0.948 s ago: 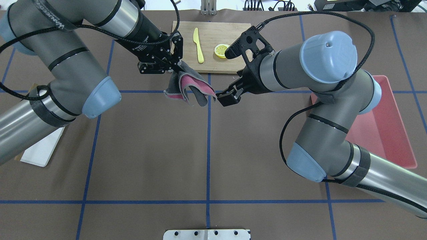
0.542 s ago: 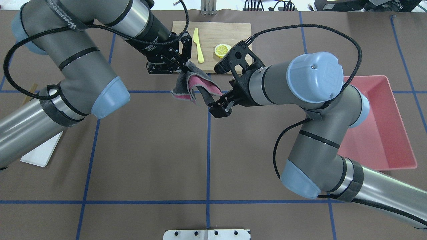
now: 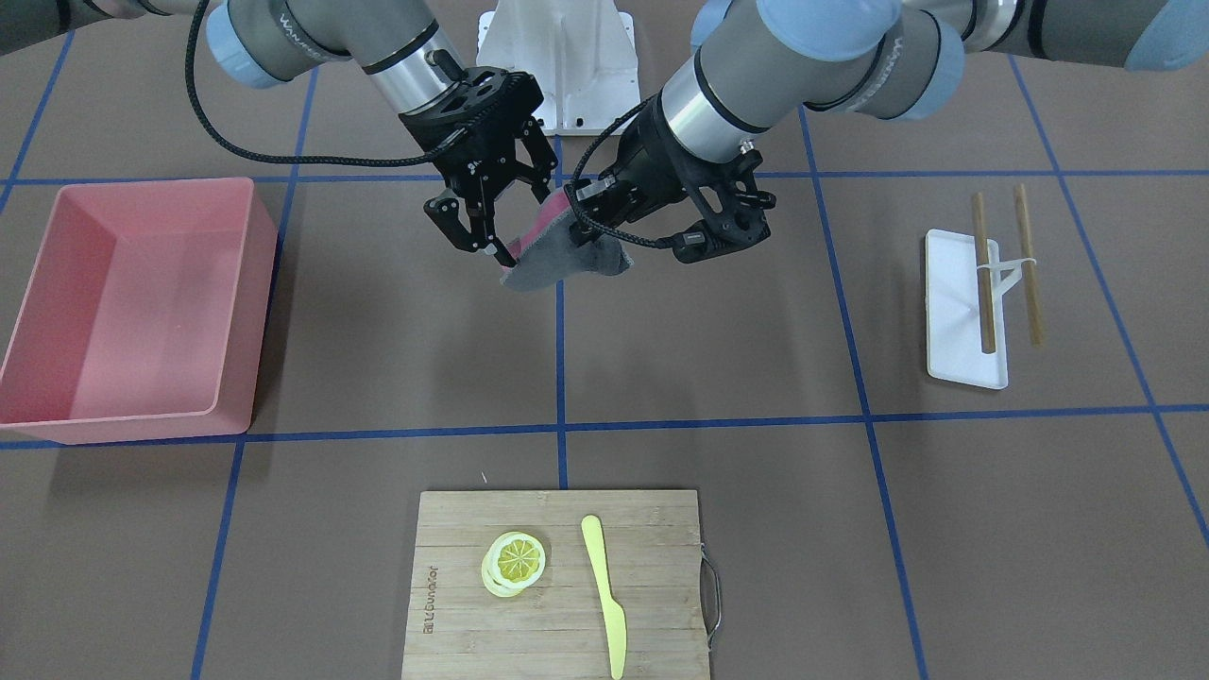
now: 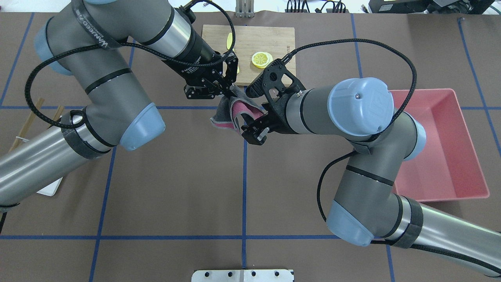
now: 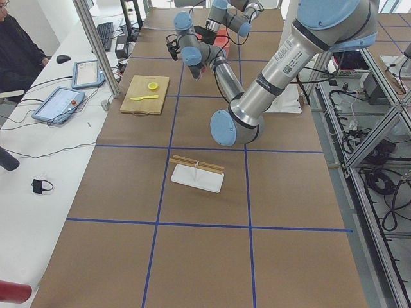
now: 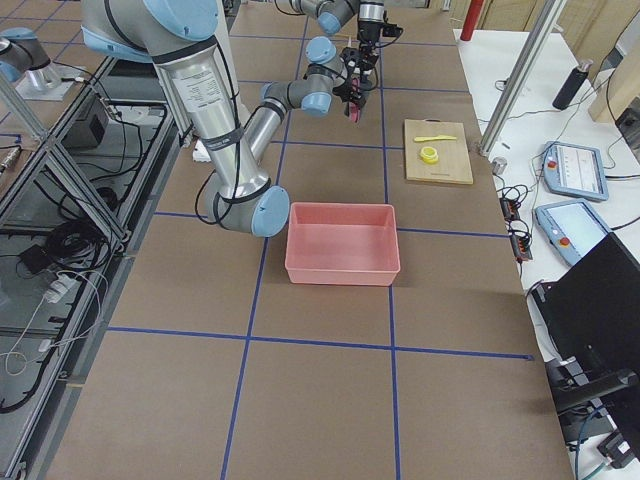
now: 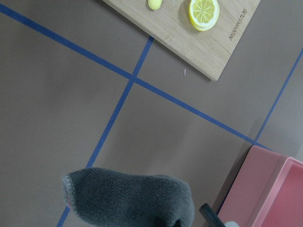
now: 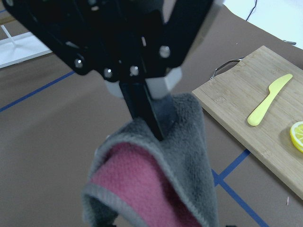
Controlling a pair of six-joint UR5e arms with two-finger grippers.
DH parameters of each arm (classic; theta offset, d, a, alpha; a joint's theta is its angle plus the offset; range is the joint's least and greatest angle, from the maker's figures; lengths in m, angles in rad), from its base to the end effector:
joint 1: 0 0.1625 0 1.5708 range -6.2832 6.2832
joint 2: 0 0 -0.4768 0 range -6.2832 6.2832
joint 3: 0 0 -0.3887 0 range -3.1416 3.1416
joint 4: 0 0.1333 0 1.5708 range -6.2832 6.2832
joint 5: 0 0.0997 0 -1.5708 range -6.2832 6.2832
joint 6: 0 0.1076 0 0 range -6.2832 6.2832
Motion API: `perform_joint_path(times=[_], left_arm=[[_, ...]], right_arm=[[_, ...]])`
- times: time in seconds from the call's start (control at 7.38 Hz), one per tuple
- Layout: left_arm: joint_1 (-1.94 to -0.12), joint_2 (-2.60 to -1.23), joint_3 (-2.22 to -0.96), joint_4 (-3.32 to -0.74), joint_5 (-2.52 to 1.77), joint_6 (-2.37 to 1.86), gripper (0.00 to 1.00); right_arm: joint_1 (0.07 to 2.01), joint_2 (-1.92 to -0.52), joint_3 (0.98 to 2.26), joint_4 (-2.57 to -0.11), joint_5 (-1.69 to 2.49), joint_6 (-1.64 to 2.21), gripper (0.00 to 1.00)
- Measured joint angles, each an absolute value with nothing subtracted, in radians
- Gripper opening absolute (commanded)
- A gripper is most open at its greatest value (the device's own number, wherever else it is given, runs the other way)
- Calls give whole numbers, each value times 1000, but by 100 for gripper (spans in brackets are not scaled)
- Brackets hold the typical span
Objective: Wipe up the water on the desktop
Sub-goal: 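Grasp the towel with the right gripper from the left gripper, then open the left gripper and withdraw it while the right gripper holds the towel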
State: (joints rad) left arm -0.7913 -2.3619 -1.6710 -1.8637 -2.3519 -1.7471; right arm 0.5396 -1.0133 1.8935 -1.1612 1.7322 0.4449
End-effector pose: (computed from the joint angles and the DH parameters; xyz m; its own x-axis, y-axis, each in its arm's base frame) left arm 0.4453 -0.5324 0.1318 0.2527 -0.4329 -0.8653 0.0925 0.9010 -0.4238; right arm -0.4805 -0.4230 0.2011 0.4406 -0.7746 0.4537 0.0535 0.5272 0.8481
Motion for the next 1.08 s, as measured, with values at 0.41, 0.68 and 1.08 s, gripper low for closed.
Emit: perform_joint_path(times=[0.41, 0.68, 1.08], left_arm=[[-787, -2362, -1668, -1862, -2349, -1747, 0], [-787, -2362, -1668, -1863, -2349, -1747, 0], [-786, -2358, -1666, -1890, -2323, -1740, 98]], right_arm=[[539, -1026, 1909, -1165, 1731, 457, 0], [538, -1030, 1914, -1168, 1733, 474, 0], [539, -1033, 1925, -1170, 1735, 502, 0]])
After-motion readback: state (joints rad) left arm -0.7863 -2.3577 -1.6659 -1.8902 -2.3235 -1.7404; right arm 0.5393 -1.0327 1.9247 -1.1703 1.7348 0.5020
